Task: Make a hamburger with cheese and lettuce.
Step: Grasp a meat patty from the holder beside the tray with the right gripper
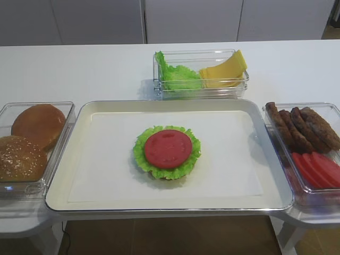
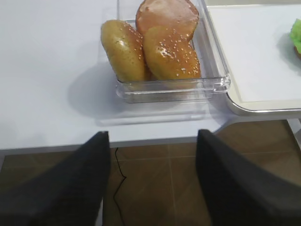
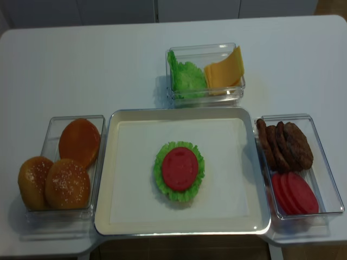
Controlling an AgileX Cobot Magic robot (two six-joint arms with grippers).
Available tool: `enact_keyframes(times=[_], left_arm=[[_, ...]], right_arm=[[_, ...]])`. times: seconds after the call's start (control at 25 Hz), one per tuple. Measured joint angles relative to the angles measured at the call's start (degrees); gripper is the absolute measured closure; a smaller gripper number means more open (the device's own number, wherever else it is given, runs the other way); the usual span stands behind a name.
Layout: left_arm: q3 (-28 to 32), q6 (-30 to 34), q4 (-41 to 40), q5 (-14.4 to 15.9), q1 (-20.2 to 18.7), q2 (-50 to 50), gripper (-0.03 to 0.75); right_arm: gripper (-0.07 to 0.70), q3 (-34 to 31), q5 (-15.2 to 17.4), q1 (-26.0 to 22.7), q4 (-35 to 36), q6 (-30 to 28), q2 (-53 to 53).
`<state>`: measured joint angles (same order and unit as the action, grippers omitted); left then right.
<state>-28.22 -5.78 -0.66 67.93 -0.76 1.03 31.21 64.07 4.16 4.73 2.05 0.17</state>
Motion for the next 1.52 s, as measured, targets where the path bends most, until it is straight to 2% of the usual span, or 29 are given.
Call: enact_keyframes(times=[0.16,0.56,0.8,0.96,1.08,1.36,1.52], left_arm=[[0.0,0.0,0.0,0.0,0.0,0.0,0.283],[0.0,0.0,0.0,0.0,0.0,0.0,0.283],[0.0,0.0,0.0,0.0,0.0,0.0,0.283],[0.0,0.0,0.0,0.0,0.0,0.0,0.283],[0.0,0.0,0.0,0.0,0.0,0.0,0.283],[0.0,0.0,0.0,0.0,0.0,0.0,0.283],[0.0,0.0,0.0,0.0,0.0,0.0,0.283]], right_arm=[[0.106,4.6,-1.0,0.0,0.1,1.6,7.2],[0.111,15.6,-9.2,0.0,2.5,1.5,31.7],[0.112,23.0,-9.9,0.0,7.6,-2.0,45.6],[0.113,27.9,-8.4,0.9,8.4,-2.4,54.0],[0.125,30.6,-7.9,4.8,7.9,-1.2,59.5],[0.133,35.5,-6.5,17.7,-4.7,10.6,72.2],[0.139,37.2,-6.3,22.2,-9.3,15.3,79.1]])
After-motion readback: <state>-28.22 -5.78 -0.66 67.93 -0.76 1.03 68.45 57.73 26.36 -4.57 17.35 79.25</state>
